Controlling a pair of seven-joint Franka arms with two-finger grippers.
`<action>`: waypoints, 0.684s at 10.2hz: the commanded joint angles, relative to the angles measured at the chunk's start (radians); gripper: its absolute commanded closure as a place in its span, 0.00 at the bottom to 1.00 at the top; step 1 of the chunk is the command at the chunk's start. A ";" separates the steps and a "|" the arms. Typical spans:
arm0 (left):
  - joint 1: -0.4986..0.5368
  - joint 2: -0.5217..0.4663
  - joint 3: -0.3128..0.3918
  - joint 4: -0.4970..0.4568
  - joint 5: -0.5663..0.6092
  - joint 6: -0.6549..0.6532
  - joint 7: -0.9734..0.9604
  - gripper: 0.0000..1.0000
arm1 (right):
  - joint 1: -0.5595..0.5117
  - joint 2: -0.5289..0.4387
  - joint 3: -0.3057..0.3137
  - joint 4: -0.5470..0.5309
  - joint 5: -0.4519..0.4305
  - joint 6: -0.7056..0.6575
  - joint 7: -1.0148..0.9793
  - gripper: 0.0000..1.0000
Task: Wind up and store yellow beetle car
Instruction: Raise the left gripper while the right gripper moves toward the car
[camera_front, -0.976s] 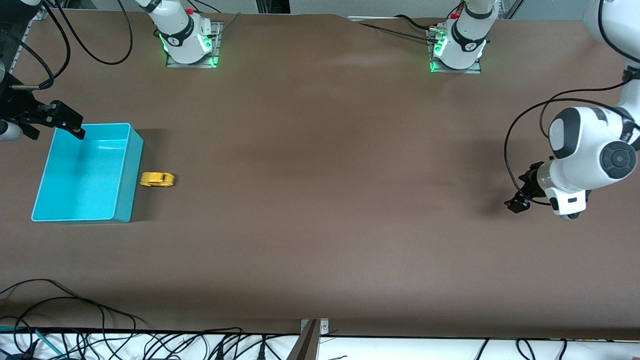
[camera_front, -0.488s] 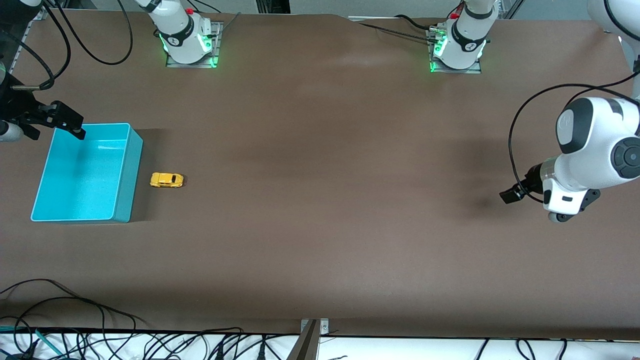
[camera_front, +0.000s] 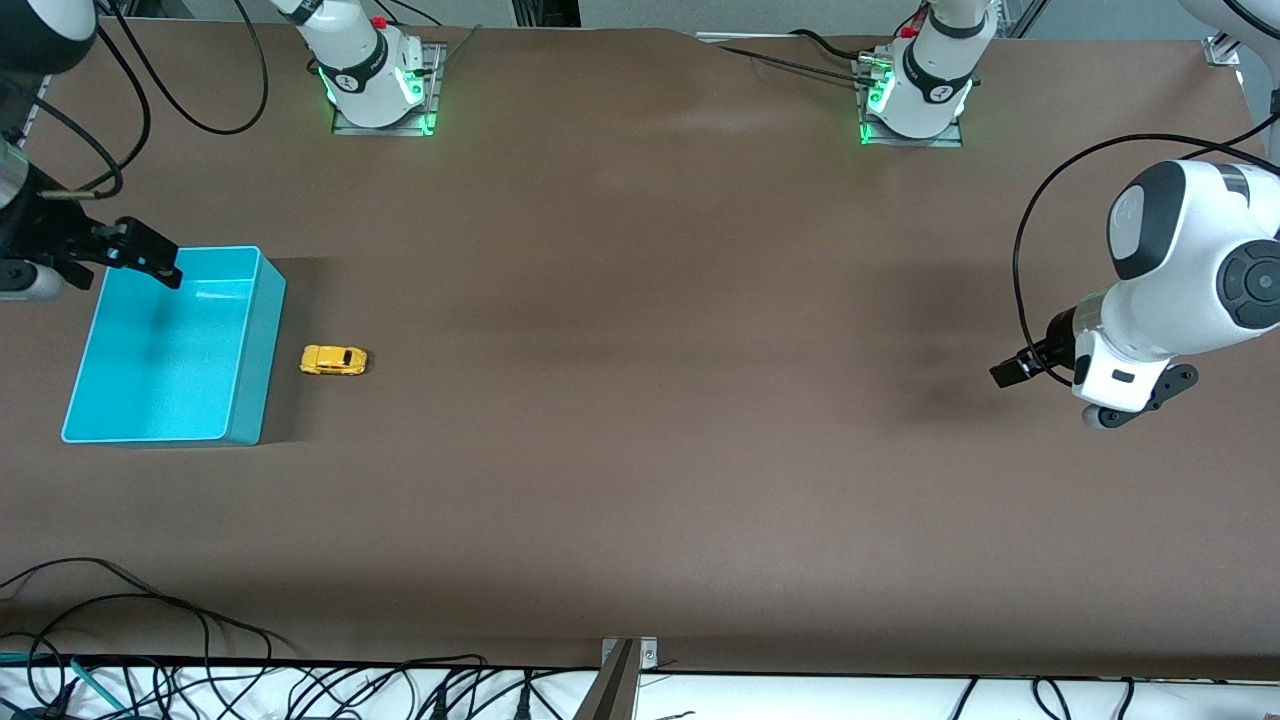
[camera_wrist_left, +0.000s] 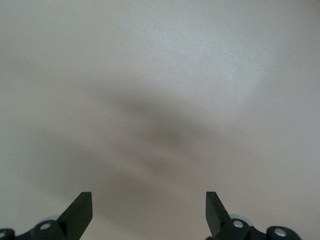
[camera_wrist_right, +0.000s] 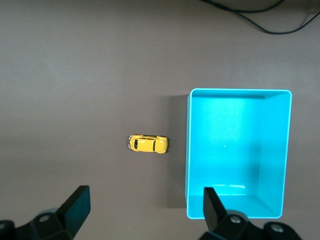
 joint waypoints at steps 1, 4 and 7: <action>0.005 -0.020 -0.004 -0.005 -0.019 -0.021 0.036 0.00 | 0.007 0.023 0.003 0.008 -0.007 -0.058 -0.009 0.00; 0.005 -0.020 -0.004 -0.005 -0.019 -0.041 0.038 0.00 | 0.037 0.049 0.006 0.016 0.014 -0.075 -0.005 0.00; 0.006 -0.020 -0.004 -0.005 -0.019 -0.041 0.038 0.00 | 0.044 0.120 0.006 0.029 0.013 -0.038 -0.014 0.00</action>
